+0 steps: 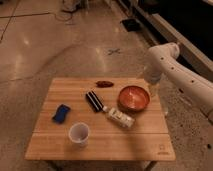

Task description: Place the pepper on the white sponge

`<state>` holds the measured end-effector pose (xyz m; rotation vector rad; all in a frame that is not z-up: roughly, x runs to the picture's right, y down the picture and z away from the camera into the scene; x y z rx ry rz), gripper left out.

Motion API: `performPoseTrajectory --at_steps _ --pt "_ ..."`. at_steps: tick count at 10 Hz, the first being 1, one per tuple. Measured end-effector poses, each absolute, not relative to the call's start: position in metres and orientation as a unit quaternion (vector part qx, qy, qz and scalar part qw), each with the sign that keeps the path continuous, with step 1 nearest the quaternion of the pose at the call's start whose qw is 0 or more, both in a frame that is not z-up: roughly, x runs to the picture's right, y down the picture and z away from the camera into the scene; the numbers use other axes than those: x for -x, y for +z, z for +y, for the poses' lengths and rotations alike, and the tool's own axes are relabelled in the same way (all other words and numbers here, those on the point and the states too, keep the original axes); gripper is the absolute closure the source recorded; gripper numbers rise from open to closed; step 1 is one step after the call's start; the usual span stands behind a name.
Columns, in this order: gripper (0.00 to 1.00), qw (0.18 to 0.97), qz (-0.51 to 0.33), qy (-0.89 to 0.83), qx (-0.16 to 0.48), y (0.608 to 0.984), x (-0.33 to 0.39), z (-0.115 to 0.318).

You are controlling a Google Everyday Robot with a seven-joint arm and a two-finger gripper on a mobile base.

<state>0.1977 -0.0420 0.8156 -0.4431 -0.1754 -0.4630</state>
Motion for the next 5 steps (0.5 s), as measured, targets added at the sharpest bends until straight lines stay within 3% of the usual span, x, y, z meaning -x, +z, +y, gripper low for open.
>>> performPoseTrajectory --at_steps 5 --pt "0.2 0.929 -0.097 -0.275 0.227 0.856 -0.119 -0.072"
